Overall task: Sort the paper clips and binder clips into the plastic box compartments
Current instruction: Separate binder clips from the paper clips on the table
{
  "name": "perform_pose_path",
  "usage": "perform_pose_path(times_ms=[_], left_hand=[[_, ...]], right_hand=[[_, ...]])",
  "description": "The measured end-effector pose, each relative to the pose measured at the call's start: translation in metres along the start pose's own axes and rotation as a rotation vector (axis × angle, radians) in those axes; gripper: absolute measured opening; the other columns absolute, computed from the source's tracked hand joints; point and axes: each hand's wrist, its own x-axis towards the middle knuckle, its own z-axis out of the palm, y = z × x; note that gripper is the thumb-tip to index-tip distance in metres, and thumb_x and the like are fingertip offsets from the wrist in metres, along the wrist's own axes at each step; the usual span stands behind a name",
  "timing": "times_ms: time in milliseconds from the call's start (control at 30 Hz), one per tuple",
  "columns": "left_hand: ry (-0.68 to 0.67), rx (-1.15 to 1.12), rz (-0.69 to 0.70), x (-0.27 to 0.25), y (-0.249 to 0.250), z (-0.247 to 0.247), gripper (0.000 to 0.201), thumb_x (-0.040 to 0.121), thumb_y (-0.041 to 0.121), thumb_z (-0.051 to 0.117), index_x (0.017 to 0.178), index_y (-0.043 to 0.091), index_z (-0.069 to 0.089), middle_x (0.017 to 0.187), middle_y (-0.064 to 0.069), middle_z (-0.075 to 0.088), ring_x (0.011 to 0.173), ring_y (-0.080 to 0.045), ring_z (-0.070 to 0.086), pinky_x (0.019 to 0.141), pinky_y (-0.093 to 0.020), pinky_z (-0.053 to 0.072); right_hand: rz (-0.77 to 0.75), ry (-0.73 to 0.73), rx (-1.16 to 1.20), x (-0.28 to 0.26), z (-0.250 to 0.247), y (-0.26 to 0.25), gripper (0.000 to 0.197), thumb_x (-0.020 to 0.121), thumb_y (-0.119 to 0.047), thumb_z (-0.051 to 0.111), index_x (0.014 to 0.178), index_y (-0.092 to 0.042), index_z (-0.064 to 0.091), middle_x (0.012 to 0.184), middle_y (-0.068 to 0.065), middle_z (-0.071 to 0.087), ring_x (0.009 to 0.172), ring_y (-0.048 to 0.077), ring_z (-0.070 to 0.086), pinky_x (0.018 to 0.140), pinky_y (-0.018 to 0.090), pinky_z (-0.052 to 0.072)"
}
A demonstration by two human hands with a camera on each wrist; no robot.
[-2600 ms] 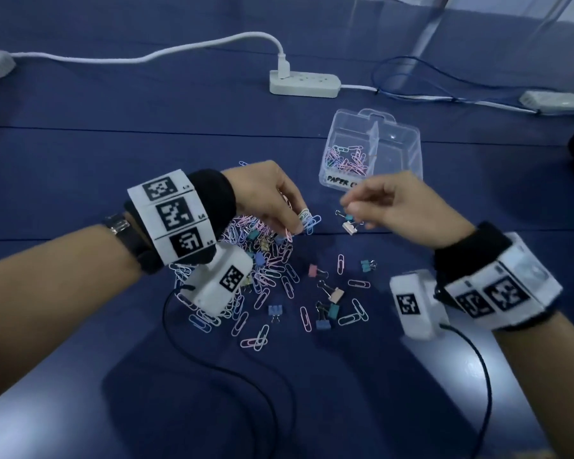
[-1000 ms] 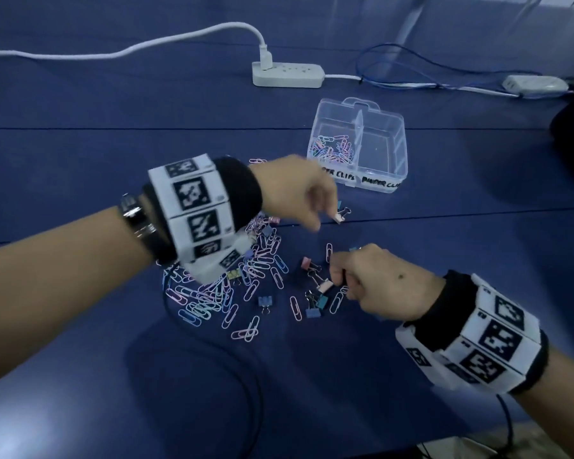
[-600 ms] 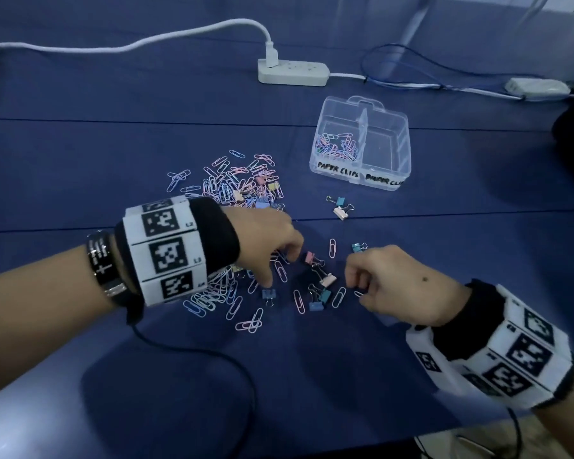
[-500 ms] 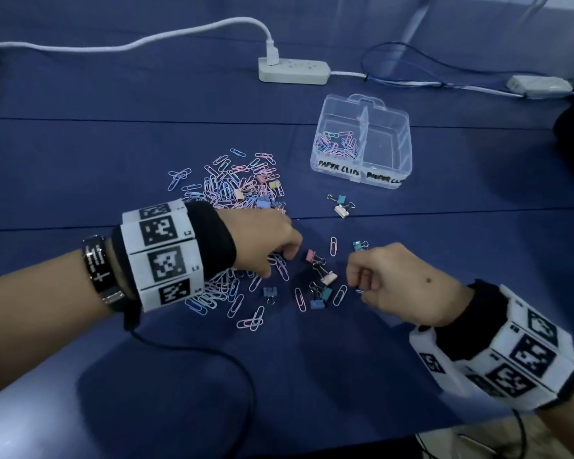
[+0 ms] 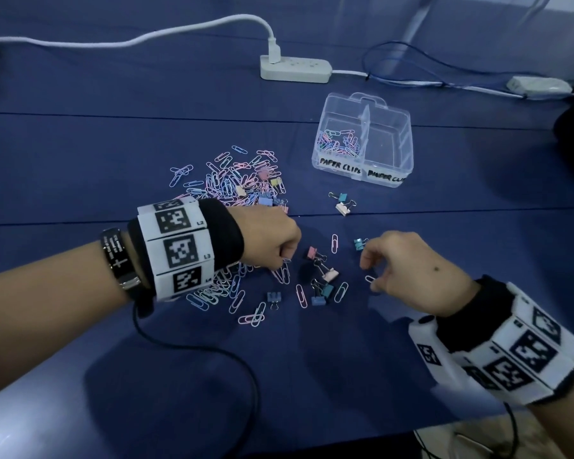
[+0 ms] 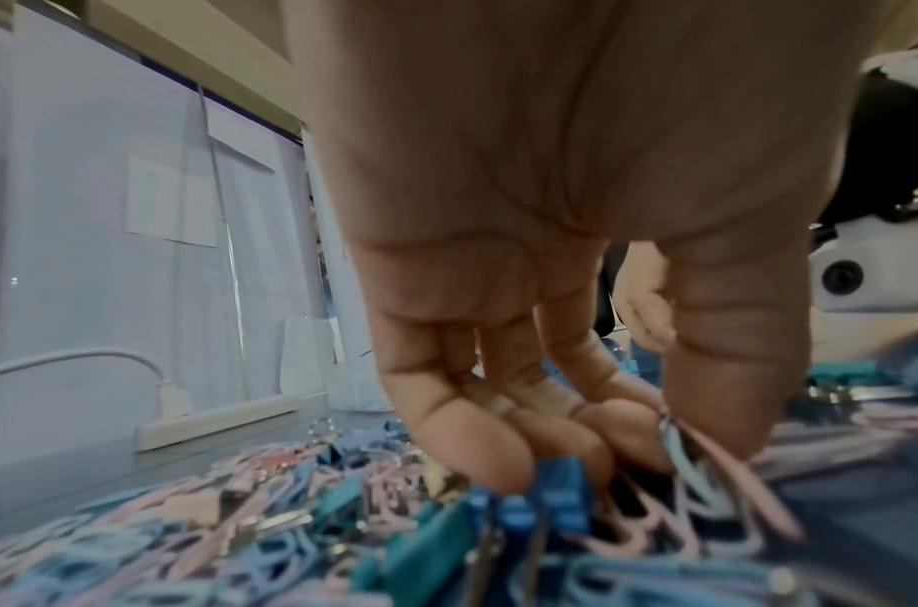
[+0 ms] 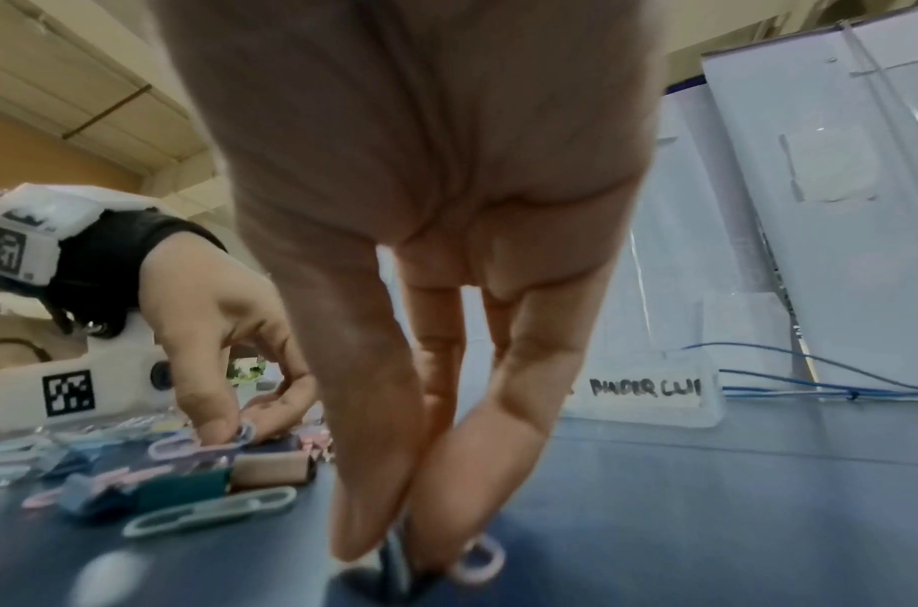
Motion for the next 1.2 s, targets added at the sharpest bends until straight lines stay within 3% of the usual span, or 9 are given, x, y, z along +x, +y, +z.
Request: perform_pose_path(times_ms=[100, 367, 433, 533, 667, 833, 900, 1000, 1200], left_hand=[[-0.014, -0.038, -0.015, 0.0, 0.0, 0.001, 0.02, 0.087, 0.011, 0.051, 0.106, 0.013, 0.057, 0.065, 0.015, 0.043, 0.064, -0.006, 0.044, 0.072, -0.022, 0.039], [0.109, -0.12, 0.052, -0.008, -0.008, -0.002, 0.022, 0.093, 0.02, 0.049, 0.113, 0.018, 0.057, 0.077, 0.008, 0.053, 0.061, 0.001, 0.043, 0.077, -0.019, 0.044], [0.121, -0.138, 0.125, -0.011, -0.008, -0.001, 0.02, 0.092, 0.021, 0.052, 0.107, 0.017, 0.064, 0.085, 0.008, 0.051, 0.063, 0.004, 0.043, 0.072, -0.006, 0.04], [0.069, -0.102, 0.193, -0.012, -0.005, 0.006, 0.019, 0.089, 0.016, 0.057, 0.104, 0.015, 0.069, 0.092, 0.007, 0.044, 0.069, -0.001, 0.043, 0.061, -0.009, 0.034], [0.044, 0.007, 0.186, -0.012, -0.001, 0.014, 0.022, 0.086, 0.003, 0.054, 0.099, 0.012, 0.07, 0.107, 0.0, 0.056, 0.085, -0.011, 0.055, 0.07, -0.014, 0.037], [0.032, 0.204, 0.166, -0.009, 0.005, 0.017, 0.027, 0.085, -0.003, 0.047, 0.099, 0.013, 0.063, 0.107, -0.001, 0.063, 0.093, -0.014, 0.057, 0.066, -0.015, 0.029], [0.017, 0.214, 0.15, -0.007, 0.007, 0.015, 0.025, 0.086, -0.002, 0.045, 0.1, 0.013, 0.059, 0.106, -0.002, 0.063, 0.082, -0.013, 0.049, 0.063, -0.017, 0.027], [-0.003, 0.16, 0.124, -0.005, 0.007, 0.013, 0.027, 0.087, -0.003, 0.039, 0.104, 0.015, 0.051, 0.103, -0.004, 0.066, 0.079, -0.014, 0.051, 0.055, -0.023, 0.031], [-0.001, 0.135, 0.084, -0.006, 0.004, 0.021, 0.022, 0.091, 0.002, 0.048, 0.109, 0.014, 0.054, 0.111, -0.004, 0.055, 0.099, -0.02, 0.059, 0.074, -0.025, 0.039]], right_hand=[[-0.027, -0.051, -0.008, 0.002, 0.002, -0.005, 0.023, 0.075, 0.004, 0.056, 0.082, -0.018, 0.056, 0.078, -0.002, 0.052, 0.078, 0.02, 0.055, 0.06, 0.021, 0.04], [-0.134, -0.063, -0.093, -0.005, 0.001, -0.011, 0.028, 0.077, 0.001, 0.048, 0.079, -0.027, 0.044, 0.066, -0.012, 0.05, 0.07, 0.016, 0.05, 0.07, 0.032, 0.046], [-0.144, -0.049, -0.054, -0.008, 0.0, -0.011, 0.029, 0.079, 0.0, 0.051, 0.079, -0.028, 0.045, 0.073, -0.011, 0.056, 0.071, 0.014, 0.052, 0.071, 0.032, 0.048], [-0.154, 0.024, 0.023, -0.011, -0.001, -0.007, 0.031, 0.078, 0.001, 0.056, 0.074, -0.028, 0.047, 0.077, -0.004, 0.062, 0.072, 0.011, 0.055, 0.07, 0.027, 0.047], [-0.074, 0.064, 0.119, -0.012, -0.001, 0.005, 0.042, 0.075, 0.004, 0.062, 0.063, -0.033, 0.046, 0.071, -0.003, 0.06, 0.064, 0.007, 0.054, 0.064, 0.021, 0.046], [-0.032, -0.027, 0.073, -0.008, 0.003, 0.012, 0.025, 0.072, 0.002, 0.069, 0.086, -0.017, 0.063, 0.082, -0.006, 0.047, 0.062, -0.003, 0.045, 0.055, 0.005, 0.036], [-0.038, -0.039, 0.05, -0.005, 0.005, 0.012, 0.022, 0.074, 0.001, 0.069, 0.09, -0.013, 0.064, 0.084, -0.003, 0.05, 0.061, -0.003, 0.045, 0.056, 0.006, 0.036], [-0.045, -0.047, 0.068, 0.0, 0.004, 0.014, 0.024, 0.074, 0.002, 0.067, 0.071, -0.02, 0.057, 0.072, -0.002, 0.057, 0.058, 0.0, 0.05, 0.053, 0.007, 0.039], [-0.101, -0.049, -0.059, 0.001, 0.007, 0.016, 0.032, 0.076, -0.002, 0.063, 0.061, -0.026, 0.047, 0.074, -0.013, 0.044, 0.073, 0.008, 0.044, 0.07, 0.024, 0.041]])
